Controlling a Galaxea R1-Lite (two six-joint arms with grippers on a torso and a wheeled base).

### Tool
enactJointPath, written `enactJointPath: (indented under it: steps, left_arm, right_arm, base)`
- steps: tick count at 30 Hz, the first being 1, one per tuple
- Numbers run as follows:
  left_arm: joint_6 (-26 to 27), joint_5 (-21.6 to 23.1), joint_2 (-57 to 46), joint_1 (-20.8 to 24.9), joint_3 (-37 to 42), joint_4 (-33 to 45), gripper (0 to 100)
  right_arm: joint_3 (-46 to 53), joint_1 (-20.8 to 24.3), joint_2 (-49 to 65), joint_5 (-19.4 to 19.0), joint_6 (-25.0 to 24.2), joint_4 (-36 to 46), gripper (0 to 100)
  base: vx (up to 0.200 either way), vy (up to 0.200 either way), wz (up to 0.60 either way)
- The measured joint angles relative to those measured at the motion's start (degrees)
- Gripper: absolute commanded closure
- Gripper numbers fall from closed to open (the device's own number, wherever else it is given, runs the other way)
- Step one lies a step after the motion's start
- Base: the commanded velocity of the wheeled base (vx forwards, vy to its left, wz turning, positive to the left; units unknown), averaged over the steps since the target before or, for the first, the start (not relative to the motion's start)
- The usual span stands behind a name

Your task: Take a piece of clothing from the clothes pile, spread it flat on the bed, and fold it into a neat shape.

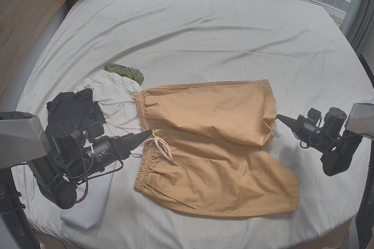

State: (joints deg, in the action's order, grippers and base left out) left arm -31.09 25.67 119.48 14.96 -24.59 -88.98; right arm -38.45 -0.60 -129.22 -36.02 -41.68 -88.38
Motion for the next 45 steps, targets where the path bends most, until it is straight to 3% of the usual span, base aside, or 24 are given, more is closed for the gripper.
enactJointPath:
  steps: [4, 5, 25, 26, 45]
  left_arm:
    - [0.0, -0.02, 0.01, 0.04, 0.0, 0.0, 0]
    - [-0.02, -0.02, 0.01, 0.04, 0.0, 0.0, 0]
    - [0.0, -0.02, 0.65, 0.09, 0.11, 0.0, 0]
    - [-0.02, 0.0, 0.65, 0.09, 0.11, 0.0, 0]
    - [-0.02, -0.02, 0.76, 0.17, 0.06, 0.0, 0]
  right_arm:
    - [-0.24, 0.0, -0.35, 0.01, 0.13, -0.02, 100]
    - [-0.28, 0.0, -0.49, 0.01, 0.22, 0.0, 0]
    - [-2.06, 0.33, -2.08, 0.34, 0.52, -0.11, 0]
    - [-2.07, 0.3, -2.08, 0.37, 0.51, -0.09, 100]
    - [-1.97, 0.49, -1.9, 1.07, 0.46, -0.09, 100]
  base:
    - [0.0, 0.0, 0.0]
    - [0.0, 0.0, 0.0]
    - [0.0, 0.0, 0.0]
    - [0.0, 0.0, 0.0]
    - [0.0, 0.0, 0.0]
